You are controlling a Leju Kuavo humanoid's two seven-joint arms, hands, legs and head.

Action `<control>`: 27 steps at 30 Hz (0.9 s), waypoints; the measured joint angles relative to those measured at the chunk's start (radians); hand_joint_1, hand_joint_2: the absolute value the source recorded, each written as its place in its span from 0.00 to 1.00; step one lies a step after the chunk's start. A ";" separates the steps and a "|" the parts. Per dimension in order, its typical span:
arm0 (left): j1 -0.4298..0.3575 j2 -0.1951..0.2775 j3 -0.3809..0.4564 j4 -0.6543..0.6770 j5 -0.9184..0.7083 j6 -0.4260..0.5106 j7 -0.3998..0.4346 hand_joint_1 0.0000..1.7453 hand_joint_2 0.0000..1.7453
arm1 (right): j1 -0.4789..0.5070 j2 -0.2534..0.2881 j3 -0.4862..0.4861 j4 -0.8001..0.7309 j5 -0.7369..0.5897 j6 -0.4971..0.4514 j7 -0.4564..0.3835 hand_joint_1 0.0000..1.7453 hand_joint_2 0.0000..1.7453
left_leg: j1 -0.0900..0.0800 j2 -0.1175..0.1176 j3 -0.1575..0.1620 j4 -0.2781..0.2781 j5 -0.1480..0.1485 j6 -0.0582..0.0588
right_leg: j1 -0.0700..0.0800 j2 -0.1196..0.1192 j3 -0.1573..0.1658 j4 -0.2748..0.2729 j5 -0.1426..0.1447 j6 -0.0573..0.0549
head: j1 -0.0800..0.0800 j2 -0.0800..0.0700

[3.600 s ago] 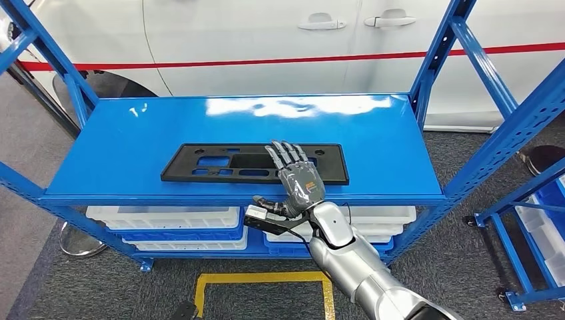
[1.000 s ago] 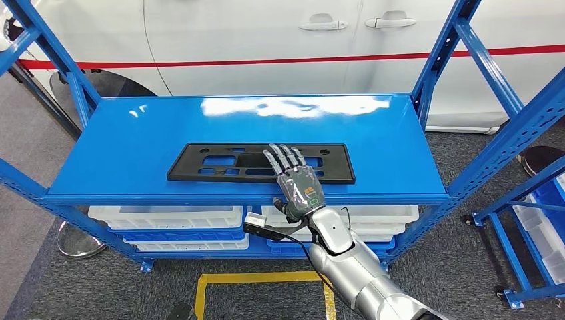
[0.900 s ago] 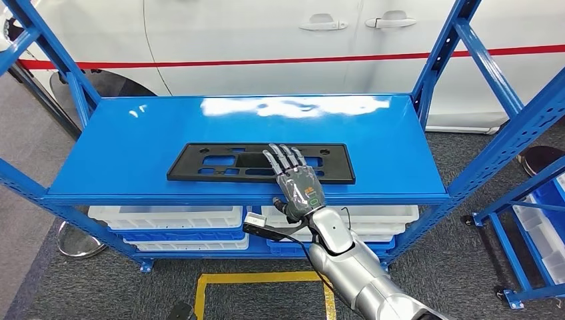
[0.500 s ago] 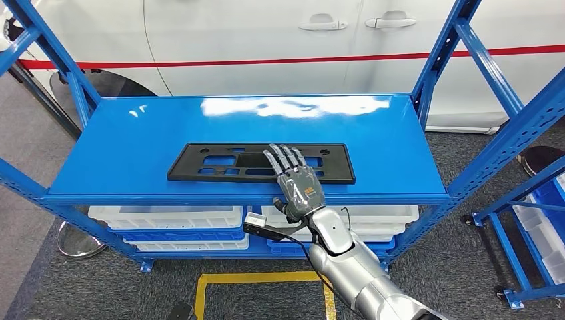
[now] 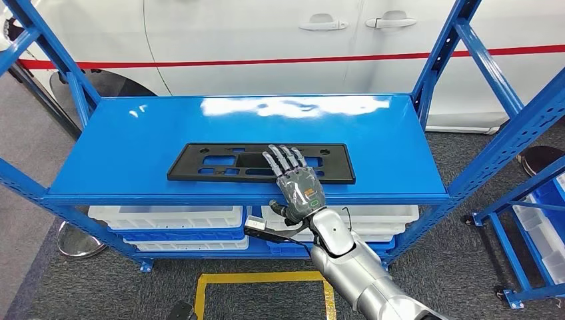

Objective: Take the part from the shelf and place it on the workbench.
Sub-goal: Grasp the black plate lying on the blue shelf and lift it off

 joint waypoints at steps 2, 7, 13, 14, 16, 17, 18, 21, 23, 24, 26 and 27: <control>0.000 0.000 0.000 0.000 0.000 0.000 -0.001 0.00 0.00 | 0.001 -0.002 0.001 -0.002 0.011 -0.010 0.005 0.00 1.00 | 0.000 0.000 0.000 0.000 0.000 0.000 | 0.000 0.000 0.000 0.000 0.000 0.000 | 0.000 0.000; -0.001 0.000 0.000 0.000 0.000 0.000 -0.003 0.00 0.00 | 0.005 -0.005 0.002 -0.009 0.028 -0.024 0.012 0.00 1.00 | 0.000 0.000 0.000 0.000 0.000 0.000 | 0.000 0.000 0.000 0.000 0.000 0.000 | 0.000 0.000; -0.001 0.000 0.000 0.000 -0.002 0.003 -0.008 0.00 0.00 | 0.038 -0.006 -0.011 -0.064 0.081 -0.035 -0.012 0.00 1.00 | -0.001 0.000 -0.001 0.002 -0.001 0.004 | -0.002 0.000 0.000 -0.001 0.001 0.001 | 0.000 0.000; -0.001 0.000 0.000 0.000 -0.003 0.003 -0.009 0.00 0.00 | 0.043 -0.005 -0.015 -0.071 0.075 -0.034 -0.018 0.00 1.00 | -0.002 0.000 -0.002 0.003 -0.002 0.007 | -0.003 0.000 0.000 -0.001 0.001 0.002 | 0.000 0.000; -0.001 0.000 0.000 0.000 -0.003 0.003 -0.009 0.00 0.00 | 0.047 -0.005 -0.020 -0.075 0.047 -0.031 -0.026 0.00 1.00 | -0.003 0.000 -0.004 0.006 -0.003 0.012 | -0.005 0.000 0.000 -0.001 0.001 0.006 | 0.000 0.000; -0.001 0.001 0.000 0.000 -0.003 0.003 -0.009 0.00 0.00 | 0.047 -0.005 -0.022 -0.074 0.030 -0.030 -0.029 0.00 1.00 | -0.004 0.000 -0.005 0.007 -0.004 0.015 | -0.006 0.000 0.000 -0.001 0.001 0.008 | 0.000 0.000; -0.001 0.001 0.000 0.000 -0.003 0.003 -0.009 0.00 0.00 | 0.047 -0.005 -0.024 -0.073 0.014 -0.030 -0.031 0.00 1.00 | -0.005 0.000 -0.006 0.008 -0.004 0.017 | -0.007 0.000 0.000 -0.001 0.002 0.011 | 0.000 0.000; -0.001 0.001 0.000 0.000 -0.006 0.003 -0.010 0.00 0.00 | 0.045 -0.003 -0.027 -0.068 -0.019 -0.025 -0.037 0.00 1.00 | -0.010 0.000 -0.008 0.008 -0.002 0.029 | -0.011 0.000 0.002 -0.007 0.005 0.023 | 0.000 0.000; -0.001 0.000 0.000 -0.001 -0.008 0.002 -0.010 0.00 0.00 | 0.043 0.000 -0.027 -0.066 -0.029 -0.018 -0.038 0.00 1.00 | -0.006 0.002 0.005 -0.016 0.012 0.042 | -0.006 -0.003 0.004 -0.006 0.001 0.031 | 0.000 0.000; -0.002 -0.001 0.000 -0.001 -0.008 0.002 -0.010 0.00 0.00 | 0.041 0.000 -0.027 -0.065 -0.031 -0.014 -0.038 0.00 1.00 | -0.004 0.003 0.013 -0.031 0.020 0.048 | -0.002 -0.004 -0.003 0.013 -0.015 0.032 | 0.000 0.000; -0.004 -0.002 0.000 -0.001 -0.009 0.002 -0.010 0.00 0.00 | 0.037 0.000 -0.028 -0.063 -0.034 -0.008 -0.038 0.00 1.00 | -0.003 0.005 0.019 -0.045 0.029 0.055 | 0.003 -0.005 -0.049 0.116 -0.076 0.030 | 0.000 0.000; -0.004 -0.002 0.000 -0.001 -0.009 0.002 -0.010 0.00 0.00 | 0.037 0.000 -0.028 -0.062 -0.036 -0.005 -0.038 0.00 1.00 | -0.004 0.005 0.018 -0.045 0.029 0.056 | 0.002 -0.005 -0.081 0.183 -0.106 0.028 | 0.000 0.000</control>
